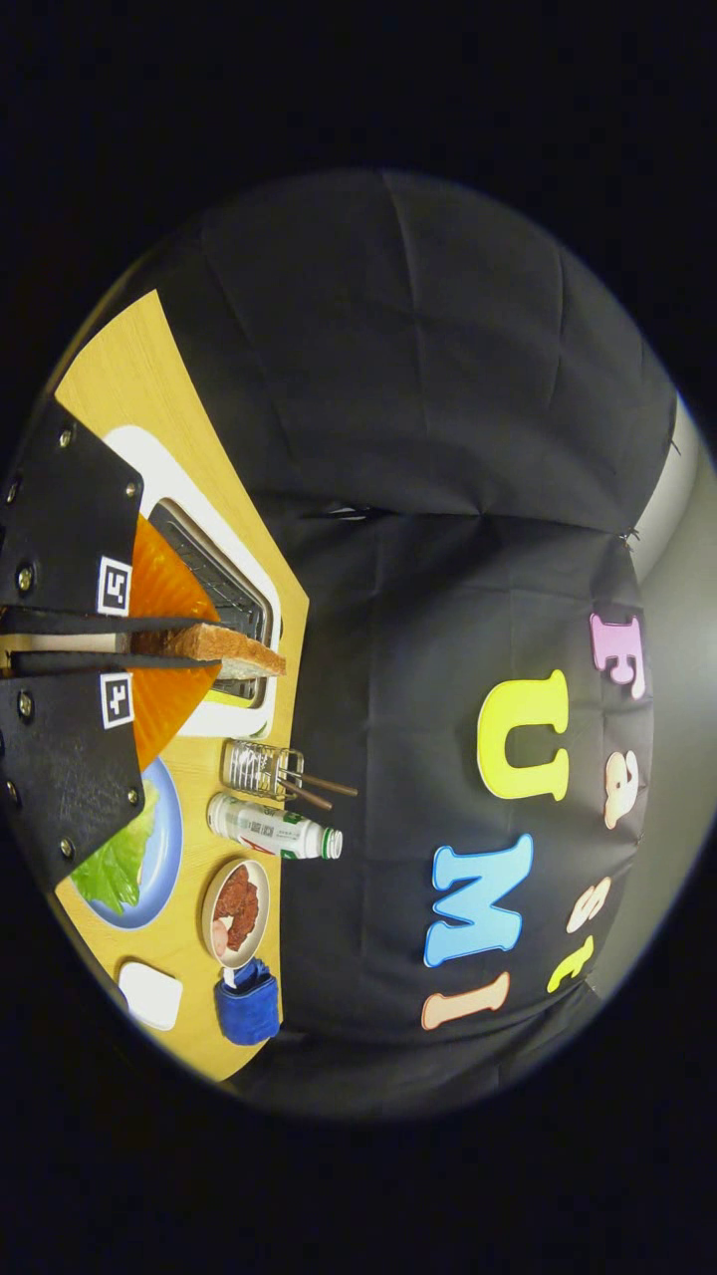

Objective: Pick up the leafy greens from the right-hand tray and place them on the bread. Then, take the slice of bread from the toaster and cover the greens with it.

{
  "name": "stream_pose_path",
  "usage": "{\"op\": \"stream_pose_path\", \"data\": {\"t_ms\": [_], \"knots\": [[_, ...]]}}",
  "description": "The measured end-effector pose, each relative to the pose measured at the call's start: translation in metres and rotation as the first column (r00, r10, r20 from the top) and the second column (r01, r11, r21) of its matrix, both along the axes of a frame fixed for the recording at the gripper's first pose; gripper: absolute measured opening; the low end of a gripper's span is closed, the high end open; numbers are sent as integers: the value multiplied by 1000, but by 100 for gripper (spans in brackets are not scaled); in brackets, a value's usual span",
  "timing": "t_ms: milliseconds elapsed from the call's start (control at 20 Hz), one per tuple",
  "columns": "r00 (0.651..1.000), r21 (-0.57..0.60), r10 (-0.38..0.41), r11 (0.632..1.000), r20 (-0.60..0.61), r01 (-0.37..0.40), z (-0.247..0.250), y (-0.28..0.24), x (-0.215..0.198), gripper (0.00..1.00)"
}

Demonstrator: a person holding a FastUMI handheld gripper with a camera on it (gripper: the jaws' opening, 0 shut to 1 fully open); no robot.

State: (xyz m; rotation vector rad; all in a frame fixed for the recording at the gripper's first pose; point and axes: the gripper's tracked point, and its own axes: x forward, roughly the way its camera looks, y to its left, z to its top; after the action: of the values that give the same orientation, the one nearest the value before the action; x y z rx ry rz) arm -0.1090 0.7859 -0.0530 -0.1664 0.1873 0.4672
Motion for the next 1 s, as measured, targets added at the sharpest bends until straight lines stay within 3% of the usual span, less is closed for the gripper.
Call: {"op": "stream_pose_path", "data": {"t_ms": [650, 1000], "knots": [[999, 124, 12, 992, 41, -17, 82, -10, -13, 7], [997, 151, -4, 988, 81, -8, 105, -66, -12, 7]]}}
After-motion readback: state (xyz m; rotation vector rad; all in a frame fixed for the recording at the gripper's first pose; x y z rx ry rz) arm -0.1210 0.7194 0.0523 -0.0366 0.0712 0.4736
